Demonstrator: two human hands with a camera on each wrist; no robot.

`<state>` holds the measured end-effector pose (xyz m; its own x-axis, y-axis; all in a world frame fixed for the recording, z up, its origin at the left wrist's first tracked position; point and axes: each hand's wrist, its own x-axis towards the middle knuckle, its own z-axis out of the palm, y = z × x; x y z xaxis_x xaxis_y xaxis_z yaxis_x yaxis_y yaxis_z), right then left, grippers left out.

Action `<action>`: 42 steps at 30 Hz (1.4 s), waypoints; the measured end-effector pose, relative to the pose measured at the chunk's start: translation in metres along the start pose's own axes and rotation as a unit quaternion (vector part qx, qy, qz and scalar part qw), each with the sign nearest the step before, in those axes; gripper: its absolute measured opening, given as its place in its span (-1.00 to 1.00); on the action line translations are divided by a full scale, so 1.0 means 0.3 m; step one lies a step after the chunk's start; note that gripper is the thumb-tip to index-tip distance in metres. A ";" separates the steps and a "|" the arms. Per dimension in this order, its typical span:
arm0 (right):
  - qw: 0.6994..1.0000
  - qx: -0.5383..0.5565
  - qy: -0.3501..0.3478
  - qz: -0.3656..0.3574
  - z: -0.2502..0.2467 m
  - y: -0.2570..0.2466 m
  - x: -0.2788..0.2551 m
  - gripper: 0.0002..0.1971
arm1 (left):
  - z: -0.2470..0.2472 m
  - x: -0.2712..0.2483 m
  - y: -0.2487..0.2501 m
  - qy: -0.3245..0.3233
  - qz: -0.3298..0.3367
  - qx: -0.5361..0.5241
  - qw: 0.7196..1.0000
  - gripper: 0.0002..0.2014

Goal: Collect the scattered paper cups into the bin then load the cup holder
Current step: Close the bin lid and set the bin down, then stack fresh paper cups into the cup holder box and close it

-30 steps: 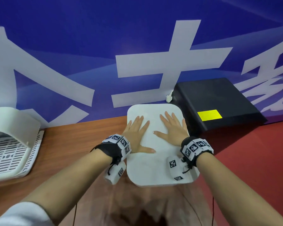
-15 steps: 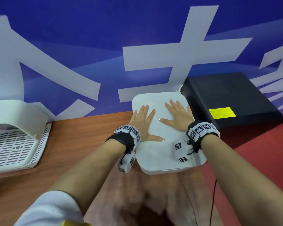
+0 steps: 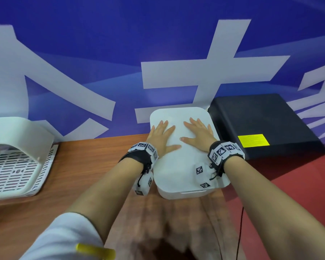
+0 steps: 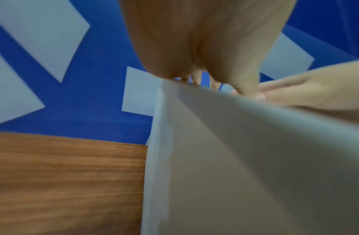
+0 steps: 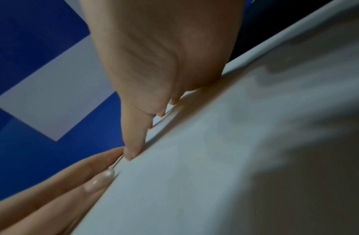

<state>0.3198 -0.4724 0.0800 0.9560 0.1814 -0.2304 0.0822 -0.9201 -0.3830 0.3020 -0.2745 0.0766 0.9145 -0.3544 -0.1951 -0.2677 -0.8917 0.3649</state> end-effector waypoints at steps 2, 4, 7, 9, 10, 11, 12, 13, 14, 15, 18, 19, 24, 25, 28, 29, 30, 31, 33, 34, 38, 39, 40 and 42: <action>0.998 0.057 0.018 0.006 0.019 -0.017 -0.015 -0.31 | -0.030 -0.012 -0.009 0.031 -0.005 -0.124 0.992 -0.50; 0.993 0.111 0.048 0.008 0.026 -0.042 -0.028 -0.42 | -0.056 -0.039 -0.016 0.074 -0.035 -0.234 0.969 -0.52; 0.976 0.205 0.071 -0.010 0.022 -0.103 -0.036 -0.58 | -0.094 -0.082 -0.031 0.131 -0.108 -0.347 0.923 -0.56; 0.955 0.291 0.059 -0.012 0.022 -0.159 -0.045 -0.65 | -0.113 -0.111 -0.049 0.151 -0.139 -0.380 0.902 -0.60; 0.944 0.325 0.049 -0.012 0.025 -0.194 -0.049 -0.68 | -0.123 -0.129 -0.066 0.161 -0.152 -0.389 0.894 -0.61; 0.937 0.348 0.040 -0.016 0.028 -0.228 -0.050 -0.70 | -0.132 -0.147 -0.087 0.172 -0.163 -0.396 0.887 -0.62; 0.932 0.361 0.031 -0.020 0.030 -0.258 -0.055 -0.71 | -0.139 -0.164 -0.105 0.181 -0.172 -0.404 0.880 -0.62; 0.927 0.374 0.021 -0.026 0.034 -0.295 -0.060 -0.71 | -0.150 -0.189 -0.128 0.186 -0.182 -0.412 0.873 -0.63; 0.924 0.381 0.013 -0.030 0.036 -0.334 -0.069 -0.72 | -0.159 -0.215 -0.150 0.191 -0.191 -0.421 0.866 -0.64; 0.922 0.386 0.009 -0.037 0.041 -0.374 -0.079 -0.73 | -0.166 -0.243 -0.178 0.197 -0.198 -0.431 0.858 -0.64; 0.920 0.389 -0.009 -0.054 0.053 -0.504 -0.106 -0.72 | -0.186 -0.333 -0.264 0.216 -0.199 -0.462 0.837 -0.65; 0.918 0.392 -0.016 -0.063 0.056 -0.545 -0.113 -0.73 | -0.195 -0.364 -0.290 0.224 -0.198 -0.471 0.830 -0.65; 0.915 0.394 -0.022 -0.081 0.112 -0.804 -0.151 -0.76 | -0.269 -0.535 -0.467 0.265 -0.196 -0.474 0.817 -0.63; 0.915 0.394 -0.015 -0.084 0.128 -0.868 -0.160 -0.76 | -0.293 -0.575 -0.513 0.266 -0.188 -0.469 0.821 -0.63; 0.913 0.395 -0.002 -0.101 0.166 -1.034 -0.196 -0.77 | -0.357 -0.675 -0.627 0.271 -0.160 -0.446 0.838 -0.62; 0.912 0.397 -0.003 -0.106 0.184 -1.094 -0.208 -0.76 | -0.378 -0.714 -0.670 0.275 -0.151 -0.440 0.841 -0.62; 0.909 0.402 -0.005 -0.111 0.205 -1.161 -0.219 -0.75 | -0.400 -0.756 -0.722 0.280 -0.145 -0.437 0.843 -0.61; 0.906 0.408 -0.006 -0.116 0.226 -1.223 -0.229 -0.75 | -0.419 -0.797 -0.773 0.284 -0.139 -0.435 0.843 -0.61; 0.899 0.419 -0.006 -0.127 0.261 -1.321 -0.244 -0.76 | -0.448 -0.864 -0.854 0.295 -0.134 -0.441 0.837 -0.61; 0.897 0.422 -0.004 -0.133 0.280 -1.371 -0.251 -0.76 | -0.463 -0.902 -0.892 0.301 -0.135 -0.443 0.834 -0.62; 0.887 0.437 -0.003 -0.149 0.369 -1.595 -0.272 -0.75 | -0.533 -1.067 -1.049 0.320 -0.126 -0.426 0.837 -0.62; 0.883 0.443 -0.005 -0.153 0.391 -1.638 -0.278 -0.75 | -0.552 -1.105 -1.075 0.324 -0.114 -0.419 0.840 -0.62; 0.879 0.449 -0.007 -0.160 0.416 -1.686 -0.284 -0.75 | -0.573 -1.146 -1.105 0.331 -0.101 -0.412 0.843 -0.63; 0.870 0.463 -0.016 -0.170 0.452 -1.755 -0.296 -0.76 | -0.618 -1.215 -1.144 0.345 -0.076 -0.382 0.854 -0.65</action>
<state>0.1535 0.0431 0.1808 0.9117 0.4105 0.0176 0.0825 -0.1410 -0.9866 0.1168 0.2128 0.1912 0.9526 0.2341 0.1940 -0.0955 -0.3755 0.9219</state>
